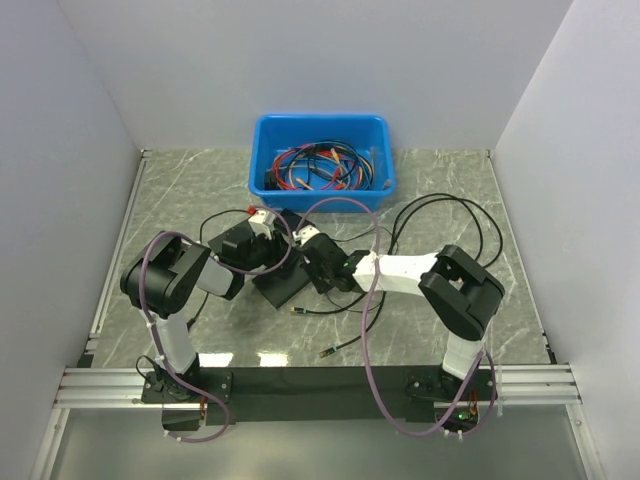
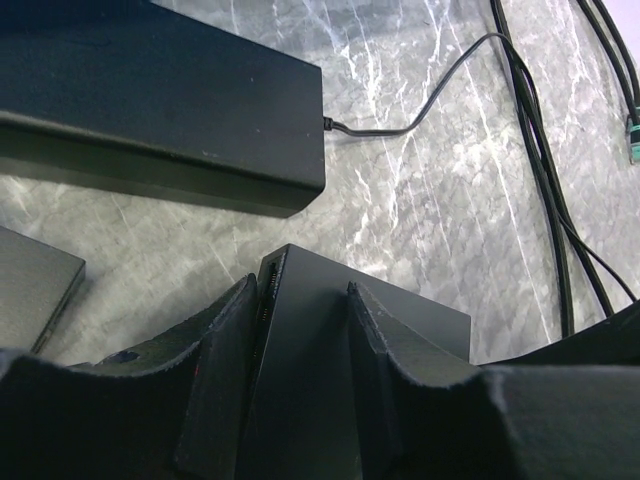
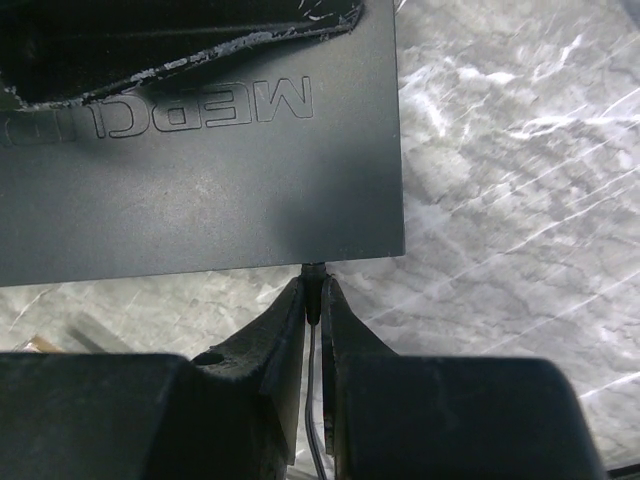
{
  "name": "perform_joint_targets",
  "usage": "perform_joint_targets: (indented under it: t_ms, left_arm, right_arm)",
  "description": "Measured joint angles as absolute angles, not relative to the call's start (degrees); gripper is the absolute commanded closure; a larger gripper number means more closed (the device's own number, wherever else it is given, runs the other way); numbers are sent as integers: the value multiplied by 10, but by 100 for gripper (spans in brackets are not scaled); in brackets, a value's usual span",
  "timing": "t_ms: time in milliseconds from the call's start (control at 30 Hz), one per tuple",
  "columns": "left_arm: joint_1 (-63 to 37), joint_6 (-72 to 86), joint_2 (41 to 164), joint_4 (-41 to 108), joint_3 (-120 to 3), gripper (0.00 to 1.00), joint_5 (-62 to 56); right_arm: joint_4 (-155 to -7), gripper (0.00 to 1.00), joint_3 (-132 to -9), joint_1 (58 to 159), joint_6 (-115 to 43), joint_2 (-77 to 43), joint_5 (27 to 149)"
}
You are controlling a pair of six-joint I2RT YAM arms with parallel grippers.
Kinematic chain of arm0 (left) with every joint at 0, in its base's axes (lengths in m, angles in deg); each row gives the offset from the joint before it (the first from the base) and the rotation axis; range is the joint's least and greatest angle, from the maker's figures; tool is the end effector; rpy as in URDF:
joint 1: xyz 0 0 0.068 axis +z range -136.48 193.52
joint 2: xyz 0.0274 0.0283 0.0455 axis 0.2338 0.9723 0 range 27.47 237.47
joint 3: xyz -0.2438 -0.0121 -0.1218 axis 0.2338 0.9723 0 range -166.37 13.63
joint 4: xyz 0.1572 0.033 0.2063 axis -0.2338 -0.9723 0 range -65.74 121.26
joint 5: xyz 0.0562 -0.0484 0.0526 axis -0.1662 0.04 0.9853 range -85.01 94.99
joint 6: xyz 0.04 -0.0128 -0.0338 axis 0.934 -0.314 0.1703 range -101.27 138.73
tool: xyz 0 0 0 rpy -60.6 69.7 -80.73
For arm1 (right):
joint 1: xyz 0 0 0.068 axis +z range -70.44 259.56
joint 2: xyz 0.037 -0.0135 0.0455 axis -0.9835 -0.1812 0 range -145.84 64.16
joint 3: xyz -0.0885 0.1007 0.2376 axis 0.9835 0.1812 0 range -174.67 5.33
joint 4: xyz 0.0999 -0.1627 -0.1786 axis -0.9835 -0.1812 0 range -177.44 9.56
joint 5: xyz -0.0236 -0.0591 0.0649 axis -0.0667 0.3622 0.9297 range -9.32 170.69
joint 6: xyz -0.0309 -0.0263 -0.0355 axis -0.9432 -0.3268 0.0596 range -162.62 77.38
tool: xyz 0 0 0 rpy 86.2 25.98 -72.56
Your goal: Insert the plug into the switch port
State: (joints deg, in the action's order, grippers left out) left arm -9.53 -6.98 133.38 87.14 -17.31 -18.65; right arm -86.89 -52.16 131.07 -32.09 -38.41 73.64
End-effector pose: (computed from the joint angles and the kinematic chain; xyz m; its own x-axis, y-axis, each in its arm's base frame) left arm 0.2840 -0.1363 0.1116 -0.5779 -0.1859 -0.7946 0.5069 0.6813 -0.5281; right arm 0.2281 0.2798 0.1545 -0.6123 -0.4787 -0.6292 -0.6280 0.7780 0.0192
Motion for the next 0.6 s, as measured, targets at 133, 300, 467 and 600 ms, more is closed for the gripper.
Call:
perform_joint_targets:
  t_ms: [133, 300, 467, 600]
  left_arm:
    - [-96, -61, 1334, 871, -176, 56, -181]
    - [-103, -49, 1334, 871, -179, 58, -163]
    - [-118, -29, 1334, 866, -188, 58, -143]
    - [-126, -18, 1334, 859, -196, 58, -136]
  right_arm:
    - [-883, 100, -538, 1310, -328, -393, 728]
    - [-912, 100, -564, 1309, -331, -407, 711]
    - [-939, 100, -582, 1307, -336, -414, 691]
    - [-959, 100, -596, 1307, -338, -421, 678]
